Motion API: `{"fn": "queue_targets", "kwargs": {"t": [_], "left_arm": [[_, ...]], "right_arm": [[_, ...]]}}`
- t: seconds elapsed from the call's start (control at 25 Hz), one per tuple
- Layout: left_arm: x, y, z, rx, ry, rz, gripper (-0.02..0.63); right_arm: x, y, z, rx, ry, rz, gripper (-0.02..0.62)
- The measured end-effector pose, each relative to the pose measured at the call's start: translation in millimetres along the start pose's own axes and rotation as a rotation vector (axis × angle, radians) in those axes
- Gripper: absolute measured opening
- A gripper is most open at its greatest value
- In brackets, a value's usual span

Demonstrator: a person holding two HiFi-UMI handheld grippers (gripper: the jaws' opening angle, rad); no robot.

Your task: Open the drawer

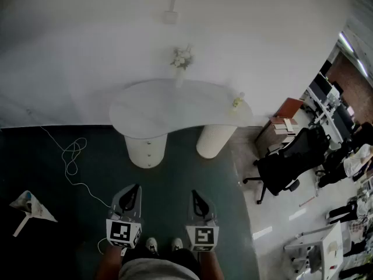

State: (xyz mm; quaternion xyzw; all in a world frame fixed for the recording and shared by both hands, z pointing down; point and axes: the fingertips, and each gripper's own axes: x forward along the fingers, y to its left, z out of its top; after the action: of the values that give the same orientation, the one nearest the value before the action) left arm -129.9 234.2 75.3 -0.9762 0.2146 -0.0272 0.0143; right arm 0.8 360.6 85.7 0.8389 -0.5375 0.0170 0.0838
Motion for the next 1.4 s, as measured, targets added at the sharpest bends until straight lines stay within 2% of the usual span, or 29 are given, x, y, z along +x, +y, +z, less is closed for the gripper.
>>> {"fn": "queue_targets", "kwargs": {"t": [0.4, 0.76, 0.92, 1.08, 1.28, 1.4], "left_arm": [[11, 3, -2, -0.004, -0.001, -0.025, 0.011], [50, 6, -5, -0.009, 0.000, -0.011, 0.011], [81, 7, -13, 0.011, 0.025, 0.020, 0.011], [117, 16, -14, 0.005, 0.038, 0.085, 0.011], [156, 25, -23, -0.028, 0.096, 0.182, 0.011], [175, 33, -34, -0.033, 0.101, 0.241, 0.011]], "right_arm": [[2, -4, 3, 0.001, -0.008, -0.038, 0.005], [41, -22, 0, 0.001, -0.002, -0.013, 0.005], [76, -39, -7, 0.015, -0.005, 0.029, 0.005], [122, -58, -10, 0.023, -0.004, 0.091, 0.005], [178, -74, -21, 0.025, 0.020, 0.205, 0.005], [210, -77, -30, 0.025, 0.028, 0.276, 0.005]]}}
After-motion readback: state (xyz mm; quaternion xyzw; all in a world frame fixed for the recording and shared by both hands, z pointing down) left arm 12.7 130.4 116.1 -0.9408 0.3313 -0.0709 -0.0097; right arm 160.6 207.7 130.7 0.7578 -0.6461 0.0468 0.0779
